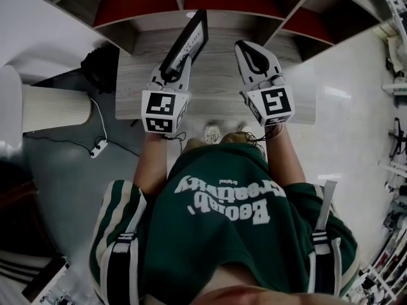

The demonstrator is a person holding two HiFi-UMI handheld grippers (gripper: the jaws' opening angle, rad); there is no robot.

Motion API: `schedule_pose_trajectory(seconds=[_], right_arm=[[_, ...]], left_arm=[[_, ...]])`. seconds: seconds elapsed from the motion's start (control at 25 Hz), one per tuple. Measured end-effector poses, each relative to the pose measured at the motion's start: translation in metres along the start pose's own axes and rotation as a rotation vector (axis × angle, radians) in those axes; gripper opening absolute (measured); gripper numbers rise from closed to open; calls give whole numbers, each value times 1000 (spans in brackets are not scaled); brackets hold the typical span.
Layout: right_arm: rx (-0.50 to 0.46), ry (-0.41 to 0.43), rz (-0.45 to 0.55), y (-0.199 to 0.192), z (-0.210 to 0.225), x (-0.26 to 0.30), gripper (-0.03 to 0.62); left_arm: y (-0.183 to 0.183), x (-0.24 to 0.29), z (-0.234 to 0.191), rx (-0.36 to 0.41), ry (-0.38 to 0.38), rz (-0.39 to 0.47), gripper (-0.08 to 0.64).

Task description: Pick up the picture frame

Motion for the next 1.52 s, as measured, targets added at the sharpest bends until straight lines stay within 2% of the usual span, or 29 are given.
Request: schedule_pose_trajectory(seconds=[0.08,0.24,0.4,0.84,1.28,1.52], right_arm=[[-3,-4,-29,0,2,-2,37],[-16,-14,26,8,4,-2,37],[-25,-9,-8,10,5,-4,37],[-47,-7,2,15,8,-6,37],[-39,-20,-26,11,11,-19,37],[-46,-20,2,13,17,-32,37]], left_arm=[[6,-4,2,10,-5,12,26],[19,-9,4,21,-9,38,26],[32,-11,7,26,-16,67,26],[63,-21,24,43,-44,133,26],[60,-13,26,24,-36,140,26],[56,-11,43,33,-39,137,26]])
Point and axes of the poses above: the fingertips, and each gripper's own axes: x forward along the fingers, z to its right, y out of its top, the point moved 2 cm from there along -x, backward along the fingers, and after that the axes turned 14 degrees about -x, right-handed, at the moved point
